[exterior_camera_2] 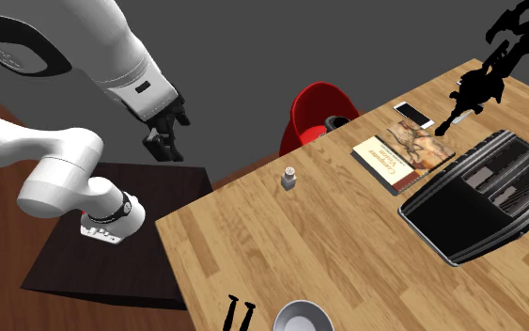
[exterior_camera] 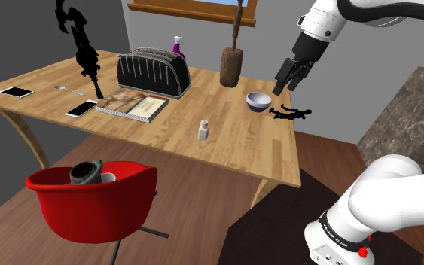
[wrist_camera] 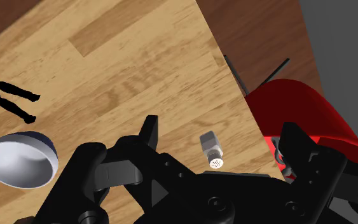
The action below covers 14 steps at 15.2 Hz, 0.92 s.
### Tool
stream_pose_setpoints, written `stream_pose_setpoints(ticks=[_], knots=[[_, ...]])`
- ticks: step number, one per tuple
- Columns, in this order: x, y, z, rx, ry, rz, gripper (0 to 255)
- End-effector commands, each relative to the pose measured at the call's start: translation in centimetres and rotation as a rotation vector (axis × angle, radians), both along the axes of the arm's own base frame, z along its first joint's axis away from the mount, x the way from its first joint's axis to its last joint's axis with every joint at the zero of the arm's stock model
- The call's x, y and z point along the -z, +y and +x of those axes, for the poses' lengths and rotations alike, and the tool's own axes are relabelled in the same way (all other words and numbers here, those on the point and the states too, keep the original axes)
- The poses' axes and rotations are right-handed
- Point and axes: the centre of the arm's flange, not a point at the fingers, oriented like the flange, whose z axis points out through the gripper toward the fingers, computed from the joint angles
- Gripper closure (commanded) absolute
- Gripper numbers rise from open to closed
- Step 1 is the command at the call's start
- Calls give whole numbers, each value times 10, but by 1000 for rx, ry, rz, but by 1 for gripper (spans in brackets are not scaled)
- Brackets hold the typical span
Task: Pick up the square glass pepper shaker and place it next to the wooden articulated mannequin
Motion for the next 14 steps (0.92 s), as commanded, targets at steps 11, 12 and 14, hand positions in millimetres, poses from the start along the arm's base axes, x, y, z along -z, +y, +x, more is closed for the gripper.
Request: stream_pose_setpoints(ticks=[11,12,14], knots=[[93,34,87,-49,-14,-28,0],[102,37,96,-54,-16,-30,0],[121,44,113,-64,-19,-36,0]])
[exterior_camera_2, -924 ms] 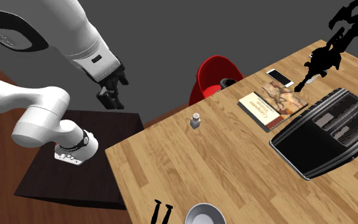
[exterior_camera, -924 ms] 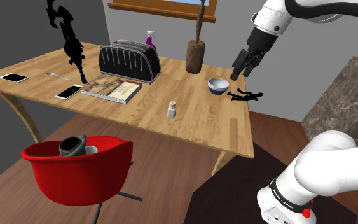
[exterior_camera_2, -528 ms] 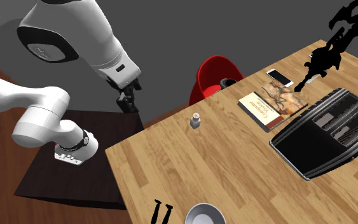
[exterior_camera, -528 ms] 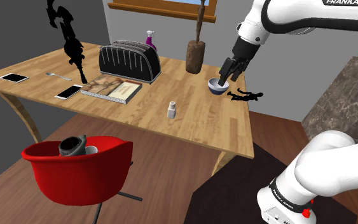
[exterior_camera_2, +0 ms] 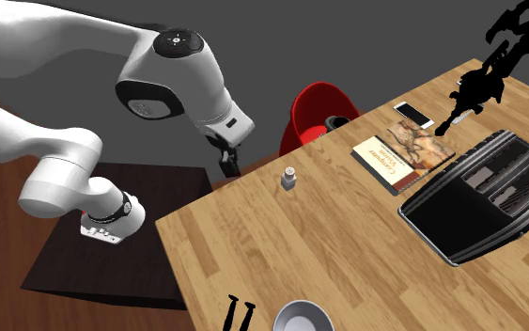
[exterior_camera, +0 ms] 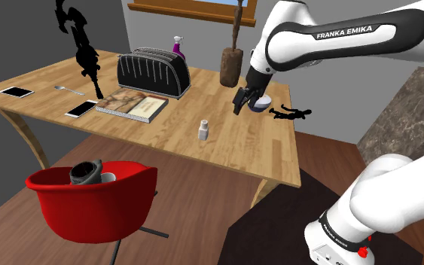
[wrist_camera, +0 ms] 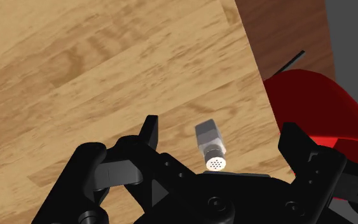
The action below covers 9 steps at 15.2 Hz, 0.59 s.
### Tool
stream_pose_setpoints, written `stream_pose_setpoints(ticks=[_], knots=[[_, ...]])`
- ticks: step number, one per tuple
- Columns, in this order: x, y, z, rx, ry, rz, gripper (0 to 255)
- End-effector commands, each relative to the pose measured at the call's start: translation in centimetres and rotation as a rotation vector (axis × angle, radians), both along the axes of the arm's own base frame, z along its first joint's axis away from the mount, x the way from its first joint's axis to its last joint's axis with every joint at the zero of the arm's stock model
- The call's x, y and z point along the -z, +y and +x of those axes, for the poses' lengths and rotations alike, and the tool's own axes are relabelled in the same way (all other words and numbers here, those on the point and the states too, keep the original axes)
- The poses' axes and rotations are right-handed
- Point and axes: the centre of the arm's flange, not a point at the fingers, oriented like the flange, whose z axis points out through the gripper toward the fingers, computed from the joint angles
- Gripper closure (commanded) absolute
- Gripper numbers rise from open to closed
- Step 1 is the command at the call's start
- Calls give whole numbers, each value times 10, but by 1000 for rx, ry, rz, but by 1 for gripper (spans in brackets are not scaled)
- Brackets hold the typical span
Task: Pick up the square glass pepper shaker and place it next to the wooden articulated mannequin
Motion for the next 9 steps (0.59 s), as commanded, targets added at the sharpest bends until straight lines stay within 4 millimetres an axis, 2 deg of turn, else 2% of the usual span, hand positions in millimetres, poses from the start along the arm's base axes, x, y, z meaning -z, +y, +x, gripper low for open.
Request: stream_pose_setpoints(ticks=[1,9], knots=[[19,6,17,-10,-4,-6,0],[93,35,86,-50,-16,-28,0]])
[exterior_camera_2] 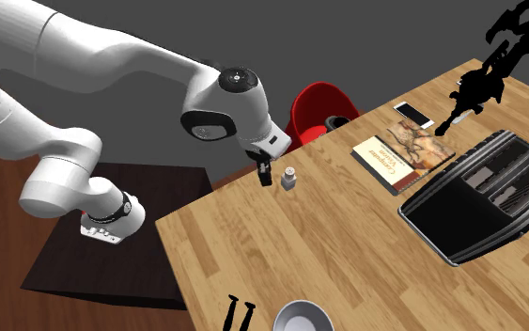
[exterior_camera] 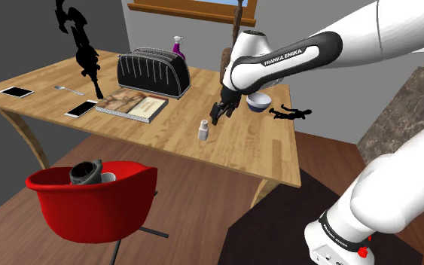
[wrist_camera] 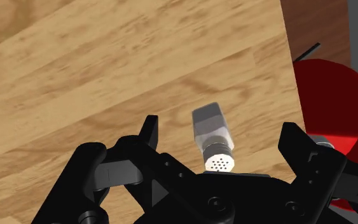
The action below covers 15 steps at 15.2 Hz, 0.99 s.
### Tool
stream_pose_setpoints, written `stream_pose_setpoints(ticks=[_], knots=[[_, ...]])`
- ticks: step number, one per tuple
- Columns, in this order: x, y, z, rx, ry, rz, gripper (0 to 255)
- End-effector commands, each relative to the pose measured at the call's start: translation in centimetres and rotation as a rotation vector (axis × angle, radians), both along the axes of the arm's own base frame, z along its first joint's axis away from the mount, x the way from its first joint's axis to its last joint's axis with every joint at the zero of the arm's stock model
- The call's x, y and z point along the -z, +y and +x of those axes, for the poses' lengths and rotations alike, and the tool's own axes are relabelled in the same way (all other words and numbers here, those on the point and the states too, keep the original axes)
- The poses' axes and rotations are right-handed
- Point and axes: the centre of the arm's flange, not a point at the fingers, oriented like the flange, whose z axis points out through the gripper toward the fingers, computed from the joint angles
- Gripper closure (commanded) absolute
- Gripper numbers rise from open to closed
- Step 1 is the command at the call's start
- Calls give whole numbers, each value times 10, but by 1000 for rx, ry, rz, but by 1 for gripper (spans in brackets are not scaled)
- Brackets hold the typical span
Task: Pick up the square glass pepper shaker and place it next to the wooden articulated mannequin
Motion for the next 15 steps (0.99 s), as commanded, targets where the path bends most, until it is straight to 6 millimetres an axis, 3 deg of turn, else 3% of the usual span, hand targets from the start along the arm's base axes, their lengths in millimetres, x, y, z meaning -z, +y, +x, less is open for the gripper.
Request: stream_pose_setpoints(ticks=[1,4,12,15], knots=[[19,8,17,-10,-3,-5,0],[47,19,43,-25,-8,-14,0],[89,23,52,-27,-8,-14,0],[89,23,52,-27,-8,-14,0]])
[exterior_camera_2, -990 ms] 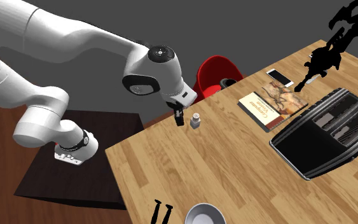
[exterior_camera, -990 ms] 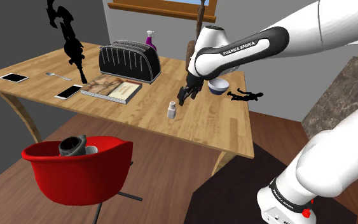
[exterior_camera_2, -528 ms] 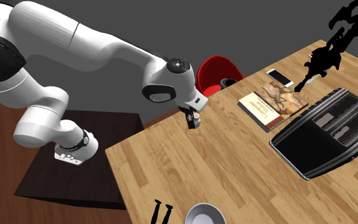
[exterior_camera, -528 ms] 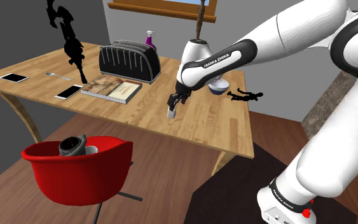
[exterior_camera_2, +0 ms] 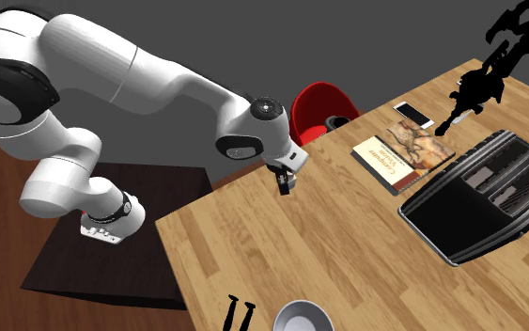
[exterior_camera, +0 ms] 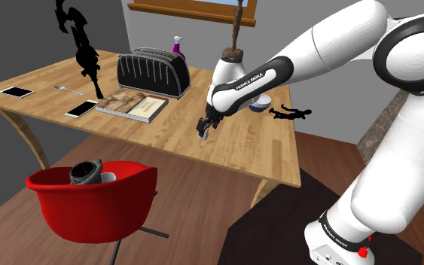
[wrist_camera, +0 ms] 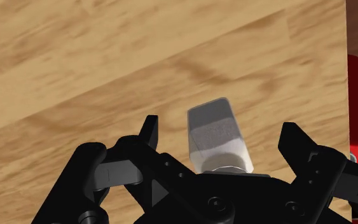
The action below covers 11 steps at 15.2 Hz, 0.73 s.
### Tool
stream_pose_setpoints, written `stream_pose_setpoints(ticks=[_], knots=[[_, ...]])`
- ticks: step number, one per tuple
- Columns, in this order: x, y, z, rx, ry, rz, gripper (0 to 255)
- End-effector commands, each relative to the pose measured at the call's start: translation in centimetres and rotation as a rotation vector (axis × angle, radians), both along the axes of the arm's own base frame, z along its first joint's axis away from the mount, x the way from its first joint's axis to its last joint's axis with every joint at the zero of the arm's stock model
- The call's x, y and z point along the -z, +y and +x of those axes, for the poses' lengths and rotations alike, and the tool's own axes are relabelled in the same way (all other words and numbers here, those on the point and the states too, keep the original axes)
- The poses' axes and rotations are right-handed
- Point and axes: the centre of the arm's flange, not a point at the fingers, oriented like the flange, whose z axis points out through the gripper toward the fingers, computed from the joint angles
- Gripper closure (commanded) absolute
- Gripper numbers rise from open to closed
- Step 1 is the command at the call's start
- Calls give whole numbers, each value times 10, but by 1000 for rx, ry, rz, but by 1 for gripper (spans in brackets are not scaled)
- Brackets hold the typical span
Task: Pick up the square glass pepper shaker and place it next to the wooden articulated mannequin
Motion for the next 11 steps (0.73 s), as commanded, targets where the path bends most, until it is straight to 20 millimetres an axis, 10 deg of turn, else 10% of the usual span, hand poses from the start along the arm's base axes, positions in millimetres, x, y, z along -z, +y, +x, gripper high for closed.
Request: stream_pose_setpoints(ticks=[1,5,6,11], knots=[[1,0,0,0,0,0,0],[1,0,0,0,0,0,0],[1,0,0,0,0,0,255],[1,0,0,0,0,0,255]])
